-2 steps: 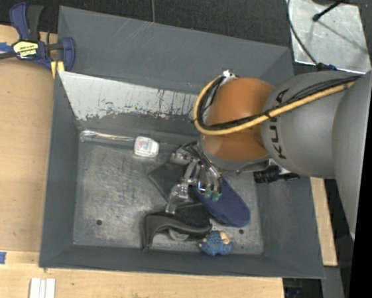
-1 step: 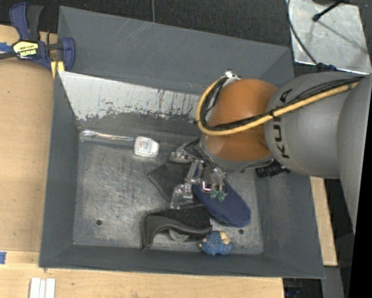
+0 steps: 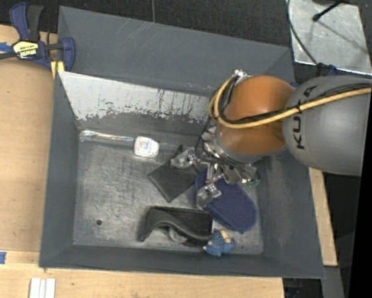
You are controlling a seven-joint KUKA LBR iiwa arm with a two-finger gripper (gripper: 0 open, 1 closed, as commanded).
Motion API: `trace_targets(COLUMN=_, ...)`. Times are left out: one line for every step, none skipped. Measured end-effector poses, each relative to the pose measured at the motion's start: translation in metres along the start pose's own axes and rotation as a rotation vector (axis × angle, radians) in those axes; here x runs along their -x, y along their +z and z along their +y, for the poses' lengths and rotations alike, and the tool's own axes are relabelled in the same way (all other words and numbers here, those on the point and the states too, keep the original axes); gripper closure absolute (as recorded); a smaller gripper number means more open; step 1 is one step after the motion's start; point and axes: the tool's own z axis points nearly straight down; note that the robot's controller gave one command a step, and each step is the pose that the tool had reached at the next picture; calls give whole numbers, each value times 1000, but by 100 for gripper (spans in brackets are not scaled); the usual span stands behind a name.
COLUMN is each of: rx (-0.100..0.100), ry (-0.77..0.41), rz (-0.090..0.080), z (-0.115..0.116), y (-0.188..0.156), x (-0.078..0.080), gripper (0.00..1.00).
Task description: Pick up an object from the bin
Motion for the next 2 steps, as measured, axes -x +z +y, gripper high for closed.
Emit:
trace_targets(rx=0, ry=1, rz=-7, z=1, y=-3, x=3, gripper=100)
trace_targets(rx=-4, ry=-217, rz=-6, z=-14, y=-183, x=7, gripper=100)
